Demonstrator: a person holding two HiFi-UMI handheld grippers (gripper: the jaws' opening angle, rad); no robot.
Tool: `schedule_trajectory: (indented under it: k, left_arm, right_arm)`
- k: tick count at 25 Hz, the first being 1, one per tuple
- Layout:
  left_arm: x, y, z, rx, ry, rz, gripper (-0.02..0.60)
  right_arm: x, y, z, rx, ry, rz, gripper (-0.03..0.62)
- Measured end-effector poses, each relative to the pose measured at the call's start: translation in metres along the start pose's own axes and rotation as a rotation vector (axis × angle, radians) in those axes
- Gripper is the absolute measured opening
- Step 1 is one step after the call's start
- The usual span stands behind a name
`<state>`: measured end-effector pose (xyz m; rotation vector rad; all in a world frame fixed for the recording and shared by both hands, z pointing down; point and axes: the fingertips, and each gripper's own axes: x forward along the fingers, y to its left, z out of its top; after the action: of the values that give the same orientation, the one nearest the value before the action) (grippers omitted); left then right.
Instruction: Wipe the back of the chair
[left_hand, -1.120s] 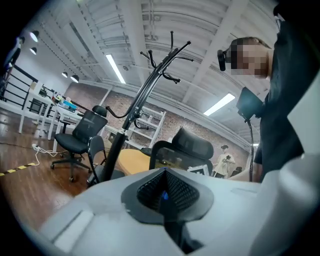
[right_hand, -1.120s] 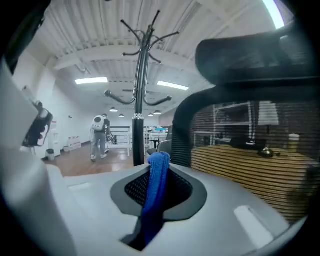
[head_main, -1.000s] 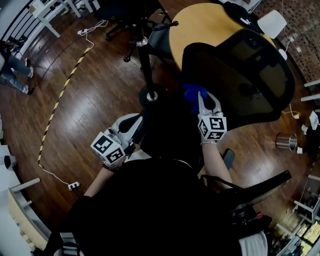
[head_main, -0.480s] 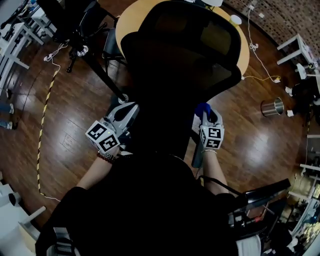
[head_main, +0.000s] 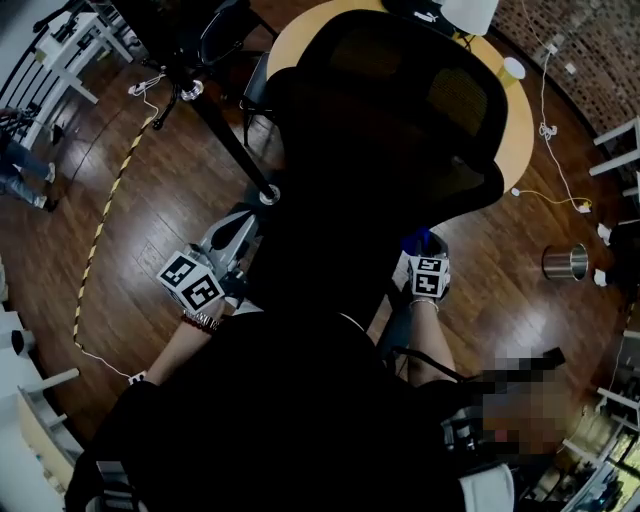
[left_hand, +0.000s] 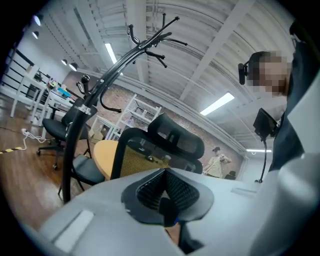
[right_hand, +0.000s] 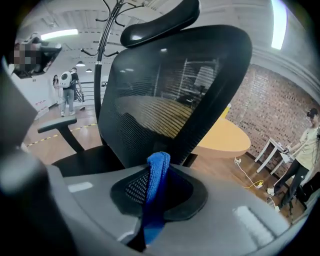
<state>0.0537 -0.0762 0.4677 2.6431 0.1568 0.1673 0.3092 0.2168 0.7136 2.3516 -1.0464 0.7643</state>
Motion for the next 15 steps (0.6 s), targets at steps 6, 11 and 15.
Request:
schedule_trajectory:
  k: [6, 11, 15]
  left_arm:
    - [-0.038, 0.028, 0.001, -0.037, -0.026, 0.125, 0.006]
    - [-0.052, 0.049, 0.001, -0.091, -0.045, 0.162, 0.006]
    - [-0.059, 0.054, 0.008, -0.091, -0.049, 0.131, 0.006]
  right_arm:
    - [0.014, 0.012, 0.005, -0.067, 0.021, -0.01, 0.039]
    - [0.039, 0.039, 0.02, -0.11, 0.061, 0.023, 0.039]
    - [0.058, 0.069, 0.044, -0.075, 0.074, 0.047, 0.04]
